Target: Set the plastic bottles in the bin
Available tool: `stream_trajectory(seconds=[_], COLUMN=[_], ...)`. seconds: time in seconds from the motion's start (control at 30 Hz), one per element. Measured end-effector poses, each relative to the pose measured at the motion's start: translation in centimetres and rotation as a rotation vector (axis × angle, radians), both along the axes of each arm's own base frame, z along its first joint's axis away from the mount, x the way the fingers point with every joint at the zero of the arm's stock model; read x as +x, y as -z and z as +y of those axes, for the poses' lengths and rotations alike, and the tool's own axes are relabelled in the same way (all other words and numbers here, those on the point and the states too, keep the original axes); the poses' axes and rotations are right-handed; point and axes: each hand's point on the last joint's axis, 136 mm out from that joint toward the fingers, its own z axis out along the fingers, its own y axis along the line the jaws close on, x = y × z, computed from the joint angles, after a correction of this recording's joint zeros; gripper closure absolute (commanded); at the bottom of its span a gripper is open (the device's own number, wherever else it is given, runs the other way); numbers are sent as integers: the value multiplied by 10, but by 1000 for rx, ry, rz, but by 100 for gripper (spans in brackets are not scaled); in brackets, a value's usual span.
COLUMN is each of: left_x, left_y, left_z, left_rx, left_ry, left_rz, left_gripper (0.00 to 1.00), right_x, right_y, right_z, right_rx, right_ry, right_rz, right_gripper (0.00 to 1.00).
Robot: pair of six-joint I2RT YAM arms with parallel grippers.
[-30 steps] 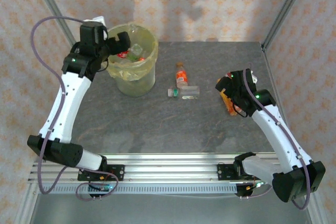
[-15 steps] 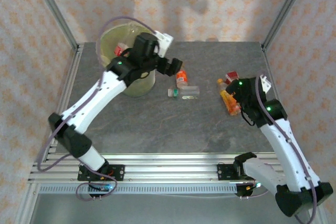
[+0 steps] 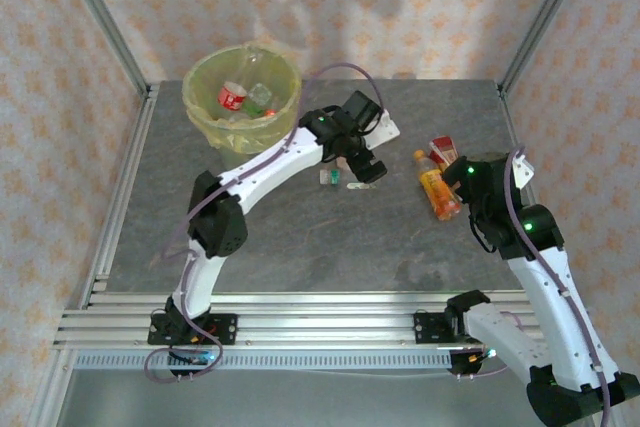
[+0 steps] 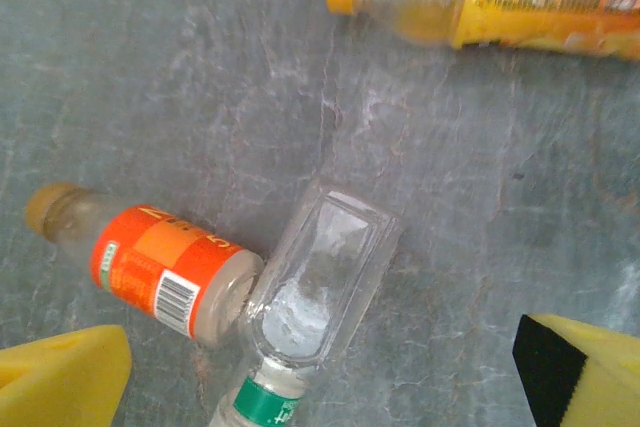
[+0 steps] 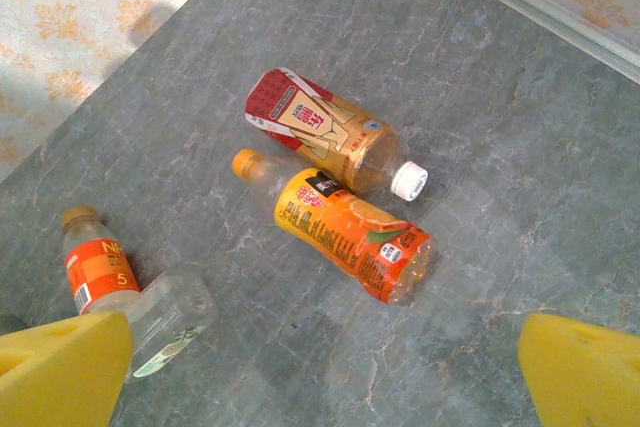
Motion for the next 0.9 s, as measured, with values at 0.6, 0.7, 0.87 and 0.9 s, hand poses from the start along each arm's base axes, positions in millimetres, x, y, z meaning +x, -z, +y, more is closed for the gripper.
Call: stream_trajectory(seconds=[0.6, 0.7, 0.87, 0.9], left_x=[7, 11, 18, 19], left_y=[67, 76, 90, 92], left_z=[-18, -17, -17, -17], left_rx=[242, 268, 299, 304], left_ry=[103, 96, 82, 82], left_rz=[1, -2, -8, -5], left_gripper=[0, 0, 0, 0], right_x=[0, 0, 0, 0], right_y=[0, 0, 0, 0], right_z=[0, 0, 0, 0], right_rx=[0, 0, 0, 0], right_ry=[1, 0, 0, 0], right_rz=[-1, -1, -1, -1], right_gripper=[1, 1, 1, 1])
